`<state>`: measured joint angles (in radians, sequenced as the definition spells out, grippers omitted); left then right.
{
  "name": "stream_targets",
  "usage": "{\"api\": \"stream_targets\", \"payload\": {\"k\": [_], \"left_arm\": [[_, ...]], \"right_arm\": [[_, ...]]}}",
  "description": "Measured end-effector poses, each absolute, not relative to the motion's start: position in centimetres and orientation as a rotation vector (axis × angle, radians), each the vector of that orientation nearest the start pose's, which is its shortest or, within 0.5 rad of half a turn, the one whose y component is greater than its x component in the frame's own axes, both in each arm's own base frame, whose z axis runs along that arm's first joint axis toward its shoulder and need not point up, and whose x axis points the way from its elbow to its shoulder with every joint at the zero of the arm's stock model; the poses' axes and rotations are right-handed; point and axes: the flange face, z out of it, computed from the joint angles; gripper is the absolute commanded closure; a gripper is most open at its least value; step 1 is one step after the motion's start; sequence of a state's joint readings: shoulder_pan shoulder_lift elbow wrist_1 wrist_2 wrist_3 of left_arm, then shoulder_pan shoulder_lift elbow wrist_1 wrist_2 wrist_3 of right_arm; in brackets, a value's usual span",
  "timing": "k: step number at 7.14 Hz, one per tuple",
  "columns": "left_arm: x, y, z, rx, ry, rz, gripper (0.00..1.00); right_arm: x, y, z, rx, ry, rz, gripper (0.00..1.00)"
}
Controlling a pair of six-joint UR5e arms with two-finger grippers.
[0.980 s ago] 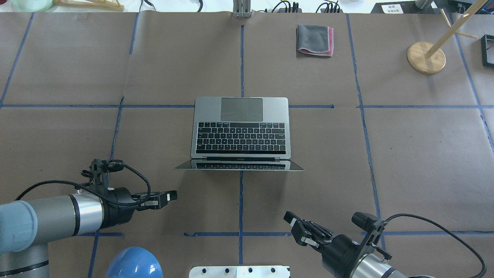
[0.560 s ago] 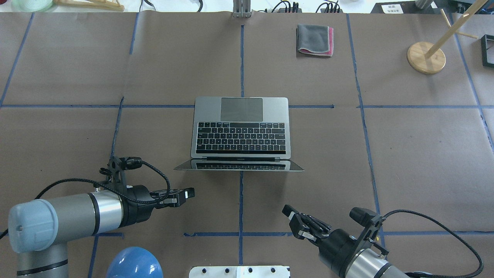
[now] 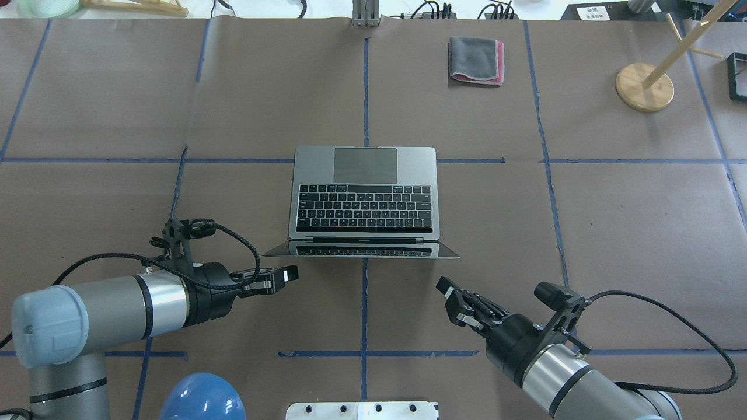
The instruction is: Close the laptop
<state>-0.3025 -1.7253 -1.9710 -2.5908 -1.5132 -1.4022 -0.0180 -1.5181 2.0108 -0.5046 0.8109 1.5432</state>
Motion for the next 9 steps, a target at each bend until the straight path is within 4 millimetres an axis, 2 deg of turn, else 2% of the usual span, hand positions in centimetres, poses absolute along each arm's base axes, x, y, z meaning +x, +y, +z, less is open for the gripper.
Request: {"api": "stream_targets", "payload": {"k": [3,6,9], "left_arm": [[42.1,-30.8,27.6,0.457,1.491,-0.184,1.0],[41.6,-33.6,25.9,0.461,1.455,-0.198,1.0],[41.3,-34.3,25.8,0.458,1.44,-0.204,1.0]], "right_arm": [[-44.4,-21.3,29.4,0.609,-1.463,0.559,1.0],[-44.3,-24.1,27.7,0.611,-1.454,0.561,1.0],[-43.5,-28.4,26.7,0.61,-1.397,0.563,1.0]]}}
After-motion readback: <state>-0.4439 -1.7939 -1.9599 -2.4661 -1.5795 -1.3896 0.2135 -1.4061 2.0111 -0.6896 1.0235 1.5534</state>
